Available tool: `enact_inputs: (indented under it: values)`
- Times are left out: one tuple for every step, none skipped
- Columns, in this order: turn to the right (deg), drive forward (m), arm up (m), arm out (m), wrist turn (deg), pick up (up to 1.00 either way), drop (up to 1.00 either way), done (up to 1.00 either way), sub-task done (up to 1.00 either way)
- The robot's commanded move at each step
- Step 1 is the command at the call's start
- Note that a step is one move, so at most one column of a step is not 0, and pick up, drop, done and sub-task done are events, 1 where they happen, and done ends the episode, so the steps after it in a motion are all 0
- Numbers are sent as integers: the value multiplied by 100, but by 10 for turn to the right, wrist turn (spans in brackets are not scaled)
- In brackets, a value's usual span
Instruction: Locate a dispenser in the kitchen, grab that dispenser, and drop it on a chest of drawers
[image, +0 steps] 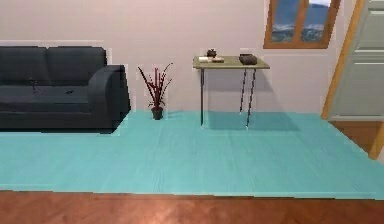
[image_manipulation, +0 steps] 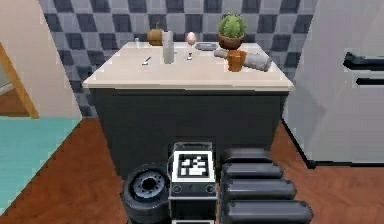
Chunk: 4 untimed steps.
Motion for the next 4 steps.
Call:
enact_inputs:
  values:
    - [-450, 0, 0, 0, 0, 0, 0, 0, 0]
    - [-390, 0, 0, 0, 0, 0, 0, 0, 0]
    - [0, 60, 0, 0, 0, 0, 0, 0, 0]
    - [-450, 0, 0, 0, 0, 0, 0, 0, 0]
